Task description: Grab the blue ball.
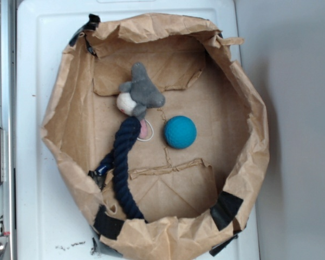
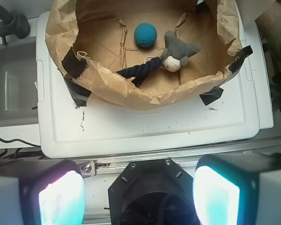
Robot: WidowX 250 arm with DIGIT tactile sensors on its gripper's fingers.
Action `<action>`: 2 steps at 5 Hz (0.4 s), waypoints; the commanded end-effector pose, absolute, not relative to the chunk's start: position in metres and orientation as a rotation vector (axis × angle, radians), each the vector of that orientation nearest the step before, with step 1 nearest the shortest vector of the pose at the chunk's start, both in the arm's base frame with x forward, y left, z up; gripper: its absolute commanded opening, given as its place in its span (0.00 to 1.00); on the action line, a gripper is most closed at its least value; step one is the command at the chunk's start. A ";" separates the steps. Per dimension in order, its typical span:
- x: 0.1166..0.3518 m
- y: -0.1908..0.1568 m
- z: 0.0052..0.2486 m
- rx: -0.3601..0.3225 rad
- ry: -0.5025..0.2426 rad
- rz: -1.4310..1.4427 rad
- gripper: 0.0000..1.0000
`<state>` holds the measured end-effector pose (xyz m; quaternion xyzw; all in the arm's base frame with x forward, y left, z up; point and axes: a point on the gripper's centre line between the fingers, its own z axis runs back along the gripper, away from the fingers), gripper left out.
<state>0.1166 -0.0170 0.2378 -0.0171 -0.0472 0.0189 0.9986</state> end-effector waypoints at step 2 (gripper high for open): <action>0.167 -0.023 0.232 -0.086 -0.089 0.049 1.00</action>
